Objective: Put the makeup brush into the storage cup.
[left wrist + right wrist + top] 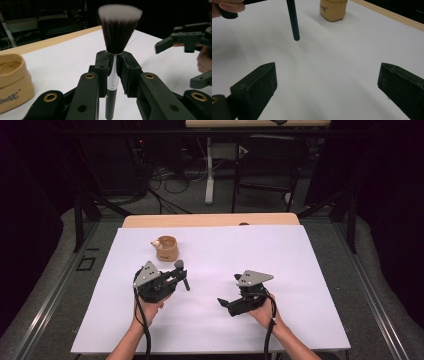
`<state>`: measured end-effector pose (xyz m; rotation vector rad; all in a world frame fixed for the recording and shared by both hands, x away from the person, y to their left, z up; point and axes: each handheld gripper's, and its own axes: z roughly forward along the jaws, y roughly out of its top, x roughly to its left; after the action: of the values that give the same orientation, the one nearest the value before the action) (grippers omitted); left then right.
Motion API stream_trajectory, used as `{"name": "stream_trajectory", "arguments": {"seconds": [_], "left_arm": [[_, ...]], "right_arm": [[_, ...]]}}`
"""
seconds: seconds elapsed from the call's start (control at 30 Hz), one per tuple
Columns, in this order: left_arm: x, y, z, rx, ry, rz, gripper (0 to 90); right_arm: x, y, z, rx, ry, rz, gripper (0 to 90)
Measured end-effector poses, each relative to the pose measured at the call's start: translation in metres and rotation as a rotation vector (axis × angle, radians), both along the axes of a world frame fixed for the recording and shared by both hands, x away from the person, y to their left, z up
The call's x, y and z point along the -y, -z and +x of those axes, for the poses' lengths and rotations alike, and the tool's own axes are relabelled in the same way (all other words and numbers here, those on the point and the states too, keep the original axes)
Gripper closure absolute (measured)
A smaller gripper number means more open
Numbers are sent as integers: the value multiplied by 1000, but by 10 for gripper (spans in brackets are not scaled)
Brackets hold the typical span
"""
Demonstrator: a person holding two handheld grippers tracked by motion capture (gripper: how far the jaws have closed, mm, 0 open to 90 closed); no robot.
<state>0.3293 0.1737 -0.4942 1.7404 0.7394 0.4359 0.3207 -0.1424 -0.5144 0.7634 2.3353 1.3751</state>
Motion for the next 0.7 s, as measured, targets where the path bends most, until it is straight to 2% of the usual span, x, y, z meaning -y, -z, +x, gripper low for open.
{"name": "stream_trajectory", "arguments": {"seconds": [0.23, 0.43, 0.7], "left_arm": [[-8, -7, 5, 11, -17, 12, 774], [-16, -11, 8, 20, -45, 29, 774], [-23, -23, 13, 42, -56, 41, 774]], "right_arm": [[23, 2, -10, 24, 12, 3, 0], [47, 4, -19, 55, 56, 17, 0], [75, 12, -25, 55, 101, -21, 0]]}}
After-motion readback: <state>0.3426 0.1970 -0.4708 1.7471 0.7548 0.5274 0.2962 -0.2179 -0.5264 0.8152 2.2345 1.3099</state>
